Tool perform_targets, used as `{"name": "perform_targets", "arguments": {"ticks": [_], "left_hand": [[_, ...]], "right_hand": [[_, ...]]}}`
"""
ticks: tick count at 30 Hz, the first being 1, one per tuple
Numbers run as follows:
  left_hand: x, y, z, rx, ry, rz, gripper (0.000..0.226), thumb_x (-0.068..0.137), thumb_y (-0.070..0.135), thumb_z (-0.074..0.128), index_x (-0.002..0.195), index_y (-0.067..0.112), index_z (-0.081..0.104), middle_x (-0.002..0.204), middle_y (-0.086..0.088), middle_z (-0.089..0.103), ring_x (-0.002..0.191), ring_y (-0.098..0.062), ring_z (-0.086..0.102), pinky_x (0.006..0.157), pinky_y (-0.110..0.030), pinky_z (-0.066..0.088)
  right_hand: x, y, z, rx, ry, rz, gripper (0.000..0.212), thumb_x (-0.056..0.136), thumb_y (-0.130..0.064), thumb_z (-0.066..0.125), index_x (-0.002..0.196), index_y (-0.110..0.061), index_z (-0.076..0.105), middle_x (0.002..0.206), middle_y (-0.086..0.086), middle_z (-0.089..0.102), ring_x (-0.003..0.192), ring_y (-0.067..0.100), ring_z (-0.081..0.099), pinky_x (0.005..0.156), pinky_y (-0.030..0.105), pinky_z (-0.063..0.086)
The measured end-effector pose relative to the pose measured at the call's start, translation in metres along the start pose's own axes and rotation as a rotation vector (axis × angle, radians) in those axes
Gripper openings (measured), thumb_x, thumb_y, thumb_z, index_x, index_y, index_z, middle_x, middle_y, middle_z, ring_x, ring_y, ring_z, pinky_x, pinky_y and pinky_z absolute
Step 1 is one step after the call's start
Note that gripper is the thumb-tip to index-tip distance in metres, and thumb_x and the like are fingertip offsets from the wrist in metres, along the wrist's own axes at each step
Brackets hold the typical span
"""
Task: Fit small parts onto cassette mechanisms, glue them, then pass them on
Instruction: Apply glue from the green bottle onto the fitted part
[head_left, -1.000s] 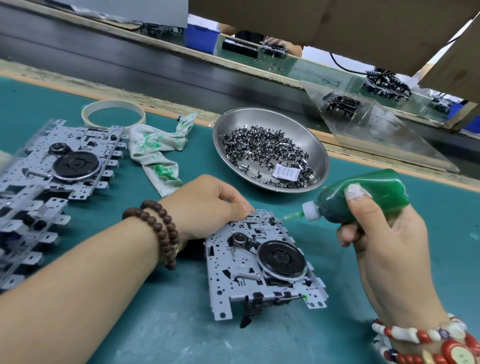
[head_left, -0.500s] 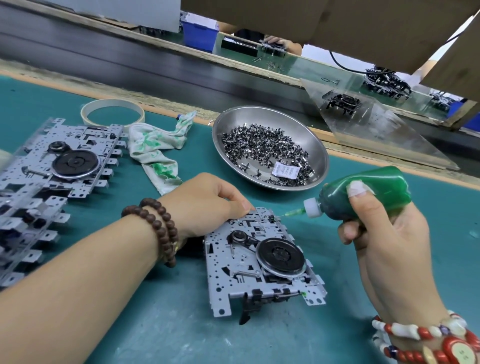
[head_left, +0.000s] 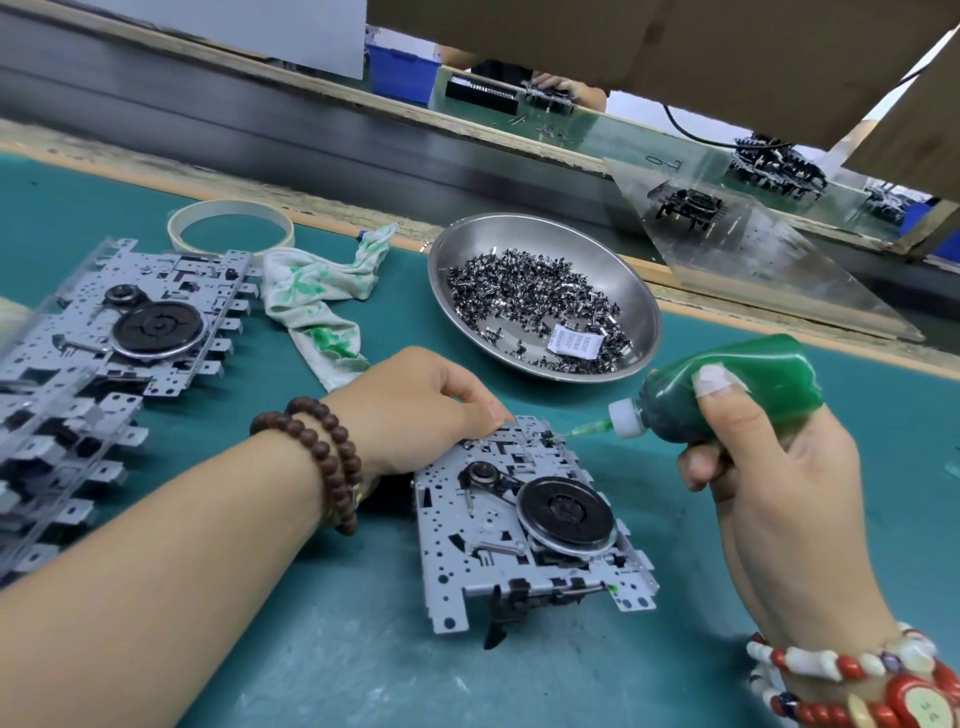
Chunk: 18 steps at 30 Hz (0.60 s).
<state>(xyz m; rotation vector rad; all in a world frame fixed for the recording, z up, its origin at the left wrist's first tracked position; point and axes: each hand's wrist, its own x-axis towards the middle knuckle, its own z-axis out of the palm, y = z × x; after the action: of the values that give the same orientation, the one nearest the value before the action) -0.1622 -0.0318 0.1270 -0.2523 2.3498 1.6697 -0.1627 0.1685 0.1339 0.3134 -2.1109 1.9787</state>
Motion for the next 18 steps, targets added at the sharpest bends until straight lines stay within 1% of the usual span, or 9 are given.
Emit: {"name": "perform_targets", "arguments": {"ticks": [1,4,6,10,11,13,15,16,18], "left_hand": [[0.0001,0.0001,-0.0003,0.0,0.001,-0.001,0.014,0.085,0.019,0.064,0.075,0.018,0.073,0.082,0.002,0.073,0.081,-0.014,0.067,0.088,-0.034,0.052],[0.0002,0.0003,0.0005,-0.006,0.0,-0.002,0.013,0.085,0.018,0.065,0.076,0.017,0.074,0.084,0.0,0.073,0.086,-0.017,0.067,0.09,-0.036,0.051],[0.0002,-0.0002,0.0006,-0.007,0.001,-0.002,0.013,0.085,0.018,0.064,0.075,0.017,0.074,0.084,0.001,0.074,0.086,-0.017,0.067,0.09,-0.037,0.051],[0.0002,-0.0003,0.0002,0.003,-0.001,-0.002,0.014,0.085,0.02,0.065,0.074,0.018,0.074,0.085,0.003,0.074,0.086,-0.015,0.067,0.091,-0.037,0.051],[0.0005,-0.0001,0.0,0.005,-0.001,-0.001,0.014,0.085,0.02,0.065,0.074,0.018,0.074,0.084,0.004,0.074,0.086,-0.014,0.067,0.091,-0.037,0.051],[0.0008,-0.0003,-0.0001,0.0,-0.003,-0.002,0.014,0.085,0.019,0.065,0.074,0.018,0.074,0.084,0.004,0.074,0.086,-0.015,0.067,0.092,-0.038,0.05],[0.0008,-0.0006,0.0002,-0.005,-0.003,0.0,0.014,0.085,0.019,0.065,0.074,0.017,0.074,0.084,0.003,0.074,0.087,-0.016,0.067,0.092,-0.038,0.05],[0.0008,-0.0006,0.0004,-0.007,-0.002,0.001,0.014,0.085,0.019,0.065,0.074,0.017,0.074,0.084,0.003,0.074,0.087,-0.016,0.067,0.092,-0.038,0.05],[0.0007,-0.0008,0.0005,-0.009,0.002,-0.002,0.014,0.084,0.02,0.066,0.074,0.017,0.074,0.082,0.002,0.074,0.086,-0.017,0.067,0.091,-0.038,0.051]], "right_hand": [[0.0003,0.0001,0.0001,-0.002,0.004,0.001,0.016,0.08,-0.028,0.057,0.085,-0.012,0.059,0.084,0.019,0.068,0.056,0.023,0.05,0.047,0.017,0.039],[0.0004,-0.0003,0.0005,0.009,0.004,0.003,0.016,0.08,-0.029,0.06,0.085,-0.013,0.058,0.086,0.024,0.065,0.057,0.024,0.049,0.047,0.017,0.039],[-0.0001,-0.0007,0.0008,0.008,-0.003,-0.008,0.022,0.079,-0.033,0.062,0.086,-0.012,0.058,0.087,0.025,0.065,0.057,0.024,0.049,0.047,0.017,0.039],[-0.0004,-0.0018,0.0006,0.04,0.005,0.002,0.013,0.08,-0.027,0.061,0.083,-0.014,0.059,0.079,0.011,0.068,0.049,0.013,0.047,0.046,0.016,0.039],[-0.0007,-0.002,0.001,0.038,0.0,-0.001,0.016,0.081,-0.028,0.063,0.084,-0.013,0.058,0.08,0.013,0.068,0.048,0.011,0.046,0.046,0.016,0.039],[-0.0015,-0.0024,0.0019,0.027,-0.009,-0.003,0.023,0.08,-0.032,0.062,0.086,-0.01,0.058,0.087,0.025,0.065,0.049,0.011,0.045,0.047,0.016,0.039],[-0.0007,-0.0028,0.0018,0.03,-0.004,0.006,0.021,0.082,-0.03,0.063,0.086,-0.01,0.057,0.089,0.028,0.064,0.048,0.011,0.044,0.047,0.016,0.039],[-0.0002,-0.0027,0.0017,0.031,-0.001,0.012,0.019,0.082,-0.029,0.063,0.084,-0.011,0.057,0.087,0.026,0.065,0.047,0.01,0.044,0.046,0.016,0.039],[-0.0001,-0.0018,0.0017,0.029,0.0,0.016,0.015,0.08,-0.027,0.058,0.082,-0.013,0.058,0.08,0.015,0.068,0.045,0.009,0.044,0.046,0.016,0.039]]}}
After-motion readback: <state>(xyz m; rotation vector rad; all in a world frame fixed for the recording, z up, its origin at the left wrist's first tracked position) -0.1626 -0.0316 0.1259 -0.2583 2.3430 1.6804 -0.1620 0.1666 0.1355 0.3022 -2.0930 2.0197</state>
